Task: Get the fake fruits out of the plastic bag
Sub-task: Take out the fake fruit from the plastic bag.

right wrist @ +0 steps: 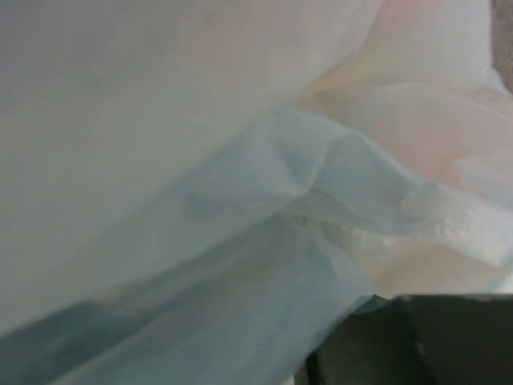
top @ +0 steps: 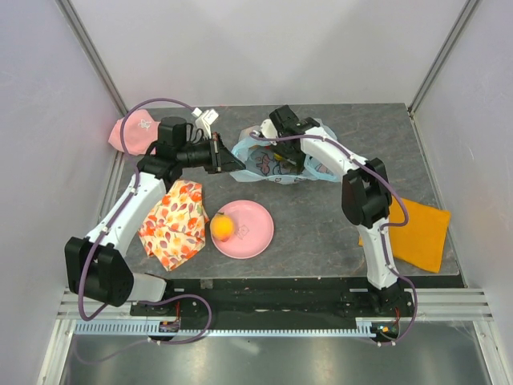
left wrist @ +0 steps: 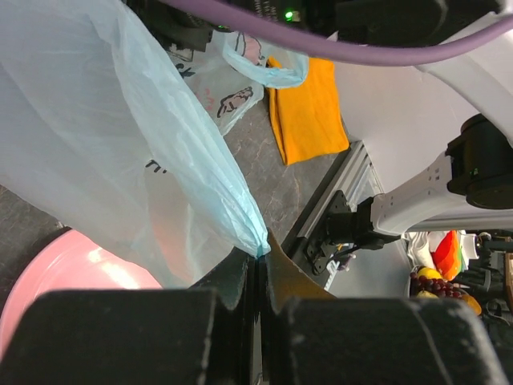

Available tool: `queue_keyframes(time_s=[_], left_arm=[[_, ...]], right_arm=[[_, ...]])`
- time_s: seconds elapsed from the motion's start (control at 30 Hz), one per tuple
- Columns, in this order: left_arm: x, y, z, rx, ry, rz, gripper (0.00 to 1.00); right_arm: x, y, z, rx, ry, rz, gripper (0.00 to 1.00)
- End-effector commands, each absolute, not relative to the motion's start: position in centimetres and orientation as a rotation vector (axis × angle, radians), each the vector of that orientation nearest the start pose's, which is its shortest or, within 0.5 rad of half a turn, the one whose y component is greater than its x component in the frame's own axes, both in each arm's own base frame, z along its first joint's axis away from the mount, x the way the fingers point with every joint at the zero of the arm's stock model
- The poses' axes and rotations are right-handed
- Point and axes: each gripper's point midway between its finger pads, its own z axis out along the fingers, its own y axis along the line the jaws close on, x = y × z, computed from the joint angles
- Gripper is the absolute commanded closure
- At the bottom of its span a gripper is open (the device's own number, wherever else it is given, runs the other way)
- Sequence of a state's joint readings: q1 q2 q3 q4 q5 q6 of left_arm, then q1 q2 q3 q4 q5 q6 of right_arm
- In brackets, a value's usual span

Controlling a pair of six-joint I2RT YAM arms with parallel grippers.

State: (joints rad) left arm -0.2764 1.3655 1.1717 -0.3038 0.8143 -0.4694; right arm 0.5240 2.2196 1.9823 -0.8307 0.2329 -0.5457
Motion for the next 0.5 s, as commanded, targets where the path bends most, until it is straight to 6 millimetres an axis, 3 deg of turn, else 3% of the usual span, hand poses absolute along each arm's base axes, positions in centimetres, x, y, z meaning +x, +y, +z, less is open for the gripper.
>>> queue_keyframes(time_s=[0.0,0.07,0.13,0.17,0.23,0.27,0.33,0.37,0.47], left_arm=[[31.0,-23.6,28.5,0.374,2.059,-1.295,0.98],[31.1,-23.6,28.4,0.372,2.061,-1.291,0.98],[31.2,-23.6,28.3,0.369,2.064,-1.288,0.98],[31.3,-23.6,28.4,0.368,2.063,-1.287,0.98],[31.5,-23.6,28.3,0.364,2.065,-1.282,0.98],[31.8,-23.7,28.4,0.364,2.065,-1.283,0.98],[32.1,-23.8,28.6,0.362,2.06,-1.278,0.98],[32.4,-23.8,28.8,0.361,2.055,-1.275,0.99],[32.8,-23.9,29.3,0.365,2.038,-1.273,0.98]], right_arm=[[47.8,19.8,9.3,-1.265,2.32,-0.37,0.66],[47.9,19.9,9.7,-1.259,2.309,-0.36,0.82],[47.9,20.2,10.0,-1.266,2.293,-0.337,0.91],[48.1,20.4,11.5,-1.246,2.259,-0.318,0.99],[47.8,21.2,13.0,-1.248,2.218,-0.252,1.0],[47.6,21.4,15.4,-1.221,2.175,-0.228,1.0],[47.2,22.2,18.0,-1.198,2.126,-0.161,1.0],[46.5,22.3,20.5,-1.179,2.082,-0.126,1.0],[44.4,23.0,24.8,-1.169,2.004,-0.011,1.0]])
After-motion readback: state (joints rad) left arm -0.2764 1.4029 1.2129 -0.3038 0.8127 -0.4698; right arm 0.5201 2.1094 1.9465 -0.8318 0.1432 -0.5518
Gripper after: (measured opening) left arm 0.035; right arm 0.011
